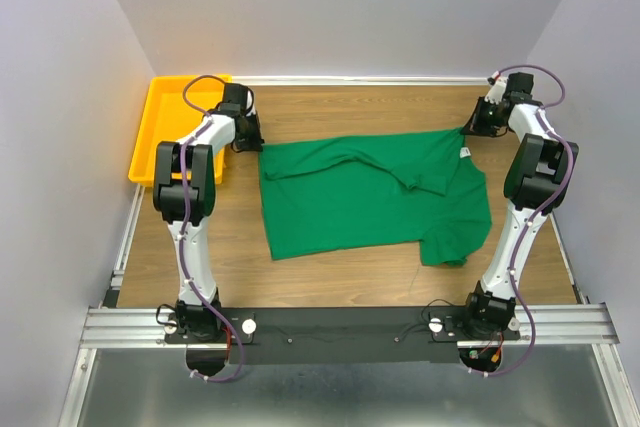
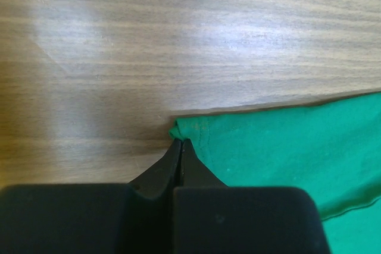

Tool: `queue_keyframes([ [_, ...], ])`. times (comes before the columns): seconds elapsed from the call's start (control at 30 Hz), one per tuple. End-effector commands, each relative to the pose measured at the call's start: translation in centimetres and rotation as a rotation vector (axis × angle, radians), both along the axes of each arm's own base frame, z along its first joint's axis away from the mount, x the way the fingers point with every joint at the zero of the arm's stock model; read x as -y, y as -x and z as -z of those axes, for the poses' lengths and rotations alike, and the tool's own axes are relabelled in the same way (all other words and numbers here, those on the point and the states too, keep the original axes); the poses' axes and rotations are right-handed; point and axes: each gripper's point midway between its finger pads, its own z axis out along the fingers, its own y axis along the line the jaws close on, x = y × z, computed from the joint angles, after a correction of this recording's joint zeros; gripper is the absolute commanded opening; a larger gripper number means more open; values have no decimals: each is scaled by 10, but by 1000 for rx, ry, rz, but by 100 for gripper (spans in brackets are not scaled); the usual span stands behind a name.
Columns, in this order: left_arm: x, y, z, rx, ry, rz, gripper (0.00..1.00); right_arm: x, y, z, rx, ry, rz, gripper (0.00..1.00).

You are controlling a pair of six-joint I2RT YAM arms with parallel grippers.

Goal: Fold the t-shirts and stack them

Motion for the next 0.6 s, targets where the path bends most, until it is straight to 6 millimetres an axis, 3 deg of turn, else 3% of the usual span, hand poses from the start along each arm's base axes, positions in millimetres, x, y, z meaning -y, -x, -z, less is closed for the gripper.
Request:
queue_keyframes([
  [0.0, -17, -8, 4, -21, -74, -13, 0, 20, -12, 0, 22, 83, 33, 1],
  [0.47, -23, -36, -6, 21, -76, -32, 0, 28, -28, -6, 61, 122, 25, 1],
  [0.53, -21, -39, -8, 32, -61, -32, 0, 27, -30, -7, 66, 115, 21, 5],
  [0.57, -20, -41, -12, 42, -58, -31, 4, 25, -30, -8, 69, 107, 17, 12],
])
